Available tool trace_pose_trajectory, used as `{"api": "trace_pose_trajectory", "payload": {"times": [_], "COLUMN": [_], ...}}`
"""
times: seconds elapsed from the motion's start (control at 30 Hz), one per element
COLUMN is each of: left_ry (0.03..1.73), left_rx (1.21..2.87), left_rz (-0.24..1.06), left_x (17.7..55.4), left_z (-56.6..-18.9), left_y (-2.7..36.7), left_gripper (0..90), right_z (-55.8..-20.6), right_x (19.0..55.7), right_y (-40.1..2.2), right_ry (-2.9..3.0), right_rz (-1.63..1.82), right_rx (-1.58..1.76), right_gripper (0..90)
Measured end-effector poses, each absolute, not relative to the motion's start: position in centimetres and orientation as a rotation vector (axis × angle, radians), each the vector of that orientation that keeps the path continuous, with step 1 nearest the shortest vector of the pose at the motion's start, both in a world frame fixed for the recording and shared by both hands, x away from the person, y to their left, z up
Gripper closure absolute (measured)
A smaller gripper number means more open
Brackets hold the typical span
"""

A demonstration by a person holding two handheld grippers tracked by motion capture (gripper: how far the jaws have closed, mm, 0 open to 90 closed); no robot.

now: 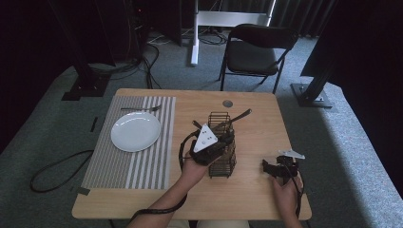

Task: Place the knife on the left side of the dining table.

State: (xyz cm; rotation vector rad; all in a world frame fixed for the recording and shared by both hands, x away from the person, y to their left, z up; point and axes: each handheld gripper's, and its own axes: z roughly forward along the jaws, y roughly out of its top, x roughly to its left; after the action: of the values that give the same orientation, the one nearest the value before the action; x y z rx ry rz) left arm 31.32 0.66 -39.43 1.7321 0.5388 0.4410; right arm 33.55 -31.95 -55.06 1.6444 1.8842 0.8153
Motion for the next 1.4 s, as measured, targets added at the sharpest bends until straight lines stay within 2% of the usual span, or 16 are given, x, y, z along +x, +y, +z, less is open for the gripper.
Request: {"api": "trace_pose_trajectory", "payload": {"times": [0.37, 0.9, 1.13, 1.4], "left_ry": [0.527, 0.478, 0.533, 0.641], "left_rx": [1.689, 1.599, 1.569, 1.569], "left_rz": [0.399, 0.474, 0.520, 0.551], "left_x": [30.4, 26.8, 25.9, 26.0], "left_z": [-35.9, -28.5, -28.2, -30.1], "left_y": [1.9, 5.9, 8.9, 12.4], "left_gripper": [84.0, 83.9, 83.9, 83.9], "right_z": [-55.1, -55.1, -55.1, -55.1], "right_x": [33.5, 33.6, 33.5, 33.5], "right_y": [-31.9, -31.9, -31.9, -31.9], "right_ry": [1.885, 1.885, 1.884, 1.884], "right_rz": [0.814, 0.815, 0.814, 0.814], "right_rx": [1.645, 1.643, 1.643, 1.643], "right_gripper": [11.8, 11.8, 11.8, 11.8]}}
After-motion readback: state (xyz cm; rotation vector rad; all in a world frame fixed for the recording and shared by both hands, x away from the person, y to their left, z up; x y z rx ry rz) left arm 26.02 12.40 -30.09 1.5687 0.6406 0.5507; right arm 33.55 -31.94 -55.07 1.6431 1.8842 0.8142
